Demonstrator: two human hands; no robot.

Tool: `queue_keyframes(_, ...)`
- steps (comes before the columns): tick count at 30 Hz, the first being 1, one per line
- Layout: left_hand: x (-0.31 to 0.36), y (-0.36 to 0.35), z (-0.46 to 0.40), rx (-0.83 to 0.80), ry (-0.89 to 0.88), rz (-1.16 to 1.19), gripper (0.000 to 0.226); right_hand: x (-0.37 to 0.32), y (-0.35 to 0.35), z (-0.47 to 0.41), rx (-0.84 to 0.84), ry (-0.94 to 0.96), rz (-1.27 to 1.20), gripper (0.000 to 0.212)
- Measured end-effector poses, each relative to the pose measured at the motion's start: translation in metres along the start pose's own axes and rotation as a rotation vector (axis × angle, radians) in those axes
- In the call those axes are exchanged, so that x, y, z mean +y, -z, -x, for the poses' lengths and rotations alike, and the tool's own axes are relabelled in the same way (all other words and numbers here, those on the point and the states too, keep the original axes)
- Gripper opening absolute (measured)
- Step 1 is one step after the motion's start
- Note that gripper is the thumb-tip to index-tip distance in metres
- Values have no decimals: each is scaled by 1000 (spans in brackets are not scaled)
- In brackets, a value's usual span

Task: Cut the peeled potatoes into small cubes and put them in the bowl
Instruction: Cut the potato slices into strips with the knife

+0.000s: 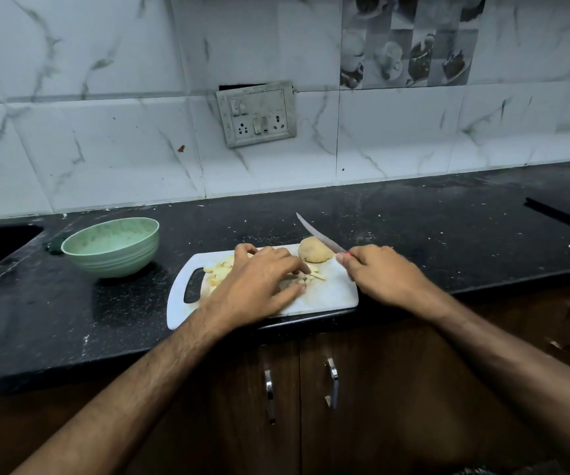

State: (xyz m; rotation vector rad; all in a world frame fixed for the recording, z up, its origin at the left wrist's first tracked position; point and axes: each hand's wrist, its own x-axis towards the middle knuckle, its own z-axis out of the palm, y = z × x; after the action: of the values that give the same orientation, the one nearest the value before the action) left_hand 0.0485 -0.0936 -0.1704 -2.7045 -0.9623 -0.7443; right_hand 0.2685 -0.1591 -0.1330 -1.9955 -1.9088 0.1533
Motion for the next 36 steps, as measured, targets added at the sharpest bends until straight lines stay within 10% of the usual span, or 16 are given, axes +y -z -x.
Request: queue_keyframes(36,-20,-11,-29,131,67,-407,18,-1,-32,-12,189,28,77,32)
